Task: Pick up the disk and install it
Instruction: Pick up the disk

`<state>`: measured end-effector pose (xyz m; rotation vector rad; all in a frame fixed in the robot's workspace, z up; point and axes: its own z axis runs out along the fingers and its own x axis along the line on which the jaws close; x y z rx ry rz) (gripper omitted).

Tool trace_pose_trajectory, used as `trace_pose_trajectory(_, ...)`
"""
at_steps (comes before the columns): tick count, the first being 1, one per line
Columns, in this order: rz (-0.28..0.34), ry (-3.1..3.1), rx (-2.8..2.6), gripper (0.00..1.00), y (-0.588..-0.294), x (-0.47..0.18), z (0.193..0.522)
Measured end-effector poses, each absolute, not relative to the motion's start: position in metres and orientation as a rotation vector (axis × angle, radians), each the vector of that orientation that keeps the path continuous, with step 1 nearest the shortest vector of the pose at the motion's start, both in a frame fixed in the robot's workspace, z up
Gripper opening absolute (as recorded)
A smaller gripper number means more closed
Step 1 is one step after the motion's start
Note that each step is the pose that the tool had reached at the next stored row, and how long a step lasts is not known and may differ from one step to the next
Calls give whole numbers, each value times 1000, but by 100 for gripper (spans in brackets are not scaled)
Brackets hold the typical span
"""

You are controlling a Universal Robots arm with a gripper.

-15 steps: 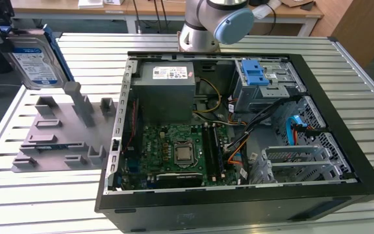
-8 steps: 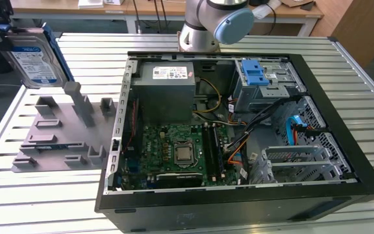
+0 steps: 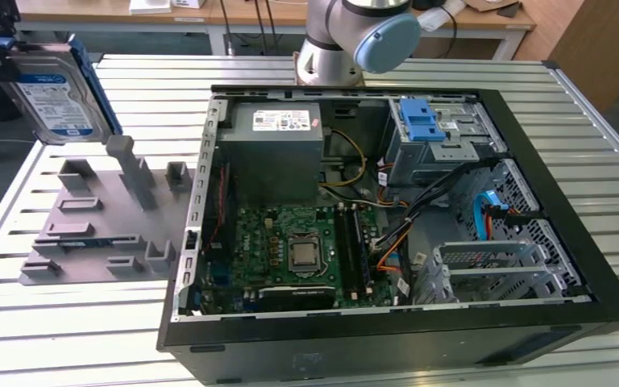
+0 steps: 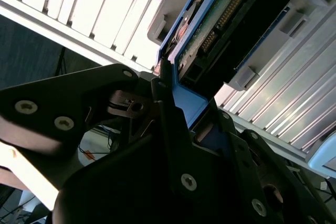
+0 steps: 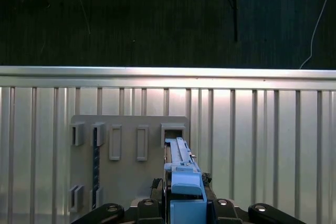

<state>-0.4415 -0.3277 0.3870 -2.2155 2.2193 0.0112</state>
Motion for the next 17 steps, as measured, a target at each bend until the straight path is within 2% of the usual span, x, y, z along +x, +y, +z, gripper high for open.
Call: trace_pose_trajectory(17, 11, 2219, -2216, 36, -328, -442, 399)
